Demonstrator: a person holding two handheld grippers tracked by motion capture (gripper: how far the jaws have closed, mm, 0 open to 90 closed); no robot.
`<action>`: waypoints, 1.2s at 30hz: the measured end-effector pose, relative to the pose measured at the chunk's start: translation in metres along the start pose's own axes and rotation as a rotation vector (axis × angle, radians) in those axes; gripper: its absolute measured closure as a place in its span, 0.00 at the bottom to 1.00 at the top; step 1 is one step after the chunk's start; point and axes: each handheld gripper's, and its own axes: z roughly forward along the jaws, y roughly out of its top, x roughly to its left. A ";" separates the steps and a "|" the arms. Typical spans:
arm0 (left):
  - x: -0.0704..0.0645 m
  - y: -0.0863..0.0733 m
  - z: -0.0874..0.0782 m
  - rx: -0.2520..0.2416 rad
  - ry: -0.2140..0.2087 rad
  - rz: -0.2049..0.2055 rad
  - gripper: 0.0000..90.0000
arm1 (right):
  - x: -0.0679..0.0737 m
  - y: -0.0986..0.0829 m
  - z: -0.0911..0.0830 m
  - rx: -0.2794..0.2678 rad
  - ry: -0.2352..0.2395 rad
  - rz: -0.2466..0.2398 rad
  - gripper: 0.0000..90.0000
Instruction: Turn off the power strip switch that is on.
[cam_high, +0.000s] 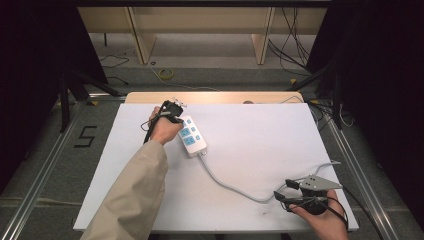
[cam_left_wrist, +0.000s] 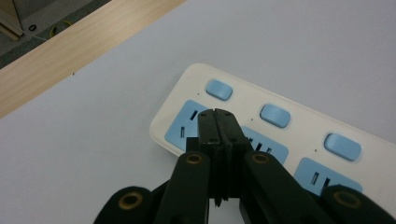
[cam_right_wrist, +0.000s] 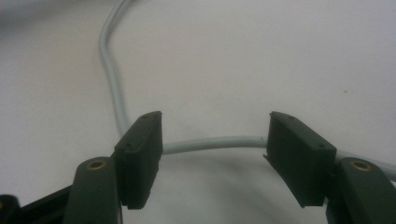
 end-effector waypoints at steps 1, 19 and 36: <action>0.000 -0.002 -0.001 0.004 -0.001 -0.001 1.00 | 0.000 0.000 0.000 0.001 -0.001 0.000 0.41; -0.003 -0.048 -0.034 -0.073 -0.037 -0.048 0.97 | -0.003 0.000 0.000 -0.002 -0.008 0.005 0.41; -0.007 -0.083 -0.062 -0.132 -0.040 -0.034 0.87 | -0.004 0.000 0.000 0.000 -0.012 0.005 0.41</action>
